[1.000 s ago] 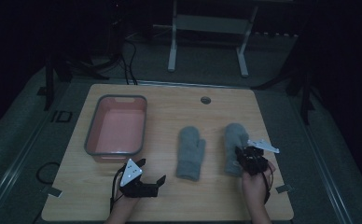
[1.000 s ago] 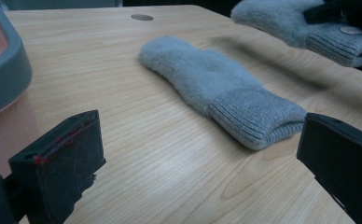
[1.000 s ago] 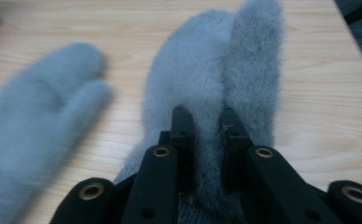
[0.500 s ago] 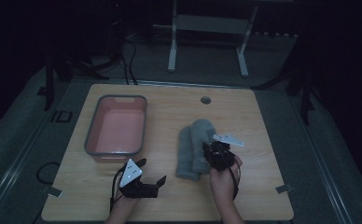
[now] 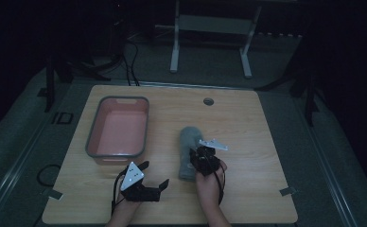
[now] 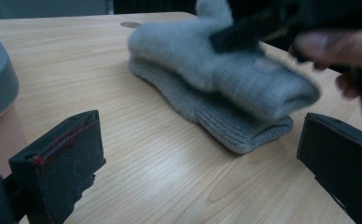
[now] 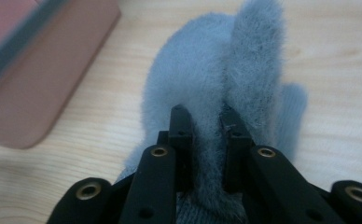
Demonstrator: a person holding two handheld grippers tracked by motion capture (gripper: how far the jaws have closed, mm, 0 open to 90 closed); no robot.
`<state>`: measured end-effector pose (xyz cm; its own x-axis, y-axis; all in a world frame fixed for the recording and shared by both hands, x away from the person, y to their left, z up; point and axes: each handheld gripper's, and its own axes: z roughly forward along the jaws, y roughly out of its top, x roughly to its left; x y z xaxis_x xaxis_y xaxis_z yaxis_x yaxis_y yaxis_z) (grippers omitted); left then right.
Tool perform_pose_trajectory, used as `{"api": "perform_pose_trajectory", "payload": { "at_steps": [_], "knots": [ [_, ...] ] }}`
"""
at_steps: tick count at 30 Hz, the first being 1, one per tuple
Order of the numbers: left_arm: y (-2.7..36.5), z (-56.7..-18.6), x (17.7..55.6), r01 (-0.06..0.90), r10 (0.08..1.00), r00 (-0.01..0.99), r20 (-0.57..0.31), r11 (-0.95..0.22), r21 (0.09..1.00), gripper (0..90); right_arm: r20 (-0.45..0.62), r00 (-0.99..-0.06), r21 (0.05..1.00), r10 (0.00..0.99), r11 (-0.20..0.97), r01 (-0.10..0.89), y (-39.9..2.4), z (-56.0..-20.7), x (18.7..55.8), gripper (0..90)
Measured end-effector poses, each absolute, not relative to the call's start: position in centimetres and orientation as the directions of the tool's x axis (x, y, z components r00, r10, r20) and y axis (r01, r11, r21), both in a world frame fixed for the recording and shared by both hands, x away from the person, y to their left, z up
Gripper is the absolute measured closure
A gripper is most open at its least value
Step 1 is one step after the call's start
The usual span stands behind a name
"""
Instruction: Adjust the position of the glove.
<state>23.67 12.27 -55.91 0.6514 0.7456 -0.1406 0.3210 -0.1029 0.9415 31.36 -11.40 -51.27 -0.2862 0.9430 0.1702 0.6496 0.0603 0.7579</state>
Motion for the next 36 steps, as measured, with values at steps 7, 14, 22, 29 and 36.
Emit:
{"api": "perform_pose_trajectory", "payload": {
  "at_steps": [7, 14, 22, 29, 36],
  "knots": [
    [12.3, -55.9, 23.7, 0.320, 0.739, 0.654, -0.162, -0.076, 0.945, 0.8, 0.201, -0.279, 0.735, 0.939, 0.044, 0.677, -11.6, -53.0, 31.4, 65.5],
    [12.3, -55.9, 23.7, 0.314, 0.730, 0.663, -0.168, -0.067, 0.947, 0.9, 0.227, -0.317, 0.743, 0.921, 0.046, 0.668, -12.1, -52.4, 31.6, 50.5],
    [12.9, -55.8, 23.8, 0.321, 0.722, 0.657, -0.217, -0.007, 0.947, 0.9, 0.239, -0.379, 0.739, 0.894, 0.086, 0.669, -13.2, -51.1, 32.1, 37.5],
    [12.5, -55.7, 23.9, 0.347, 0.698, 0.678, -0.230, -0.028, 0.938, 0.9, 0.177, -0.474, 0.759, 0.863, 0.187, 0.624, -14.7, -49.1, 33.3, 12.2],
    [11.8, -55.4, 23.7, 0.364, 0.679, 0.697, -0.231, -0.057, 0.930, 0.9, 0.065, -0.617, 0.745, 0.784, 0.373, 0.553, -16.1, -48.3, 35.0, 12.0]
  ]
}}
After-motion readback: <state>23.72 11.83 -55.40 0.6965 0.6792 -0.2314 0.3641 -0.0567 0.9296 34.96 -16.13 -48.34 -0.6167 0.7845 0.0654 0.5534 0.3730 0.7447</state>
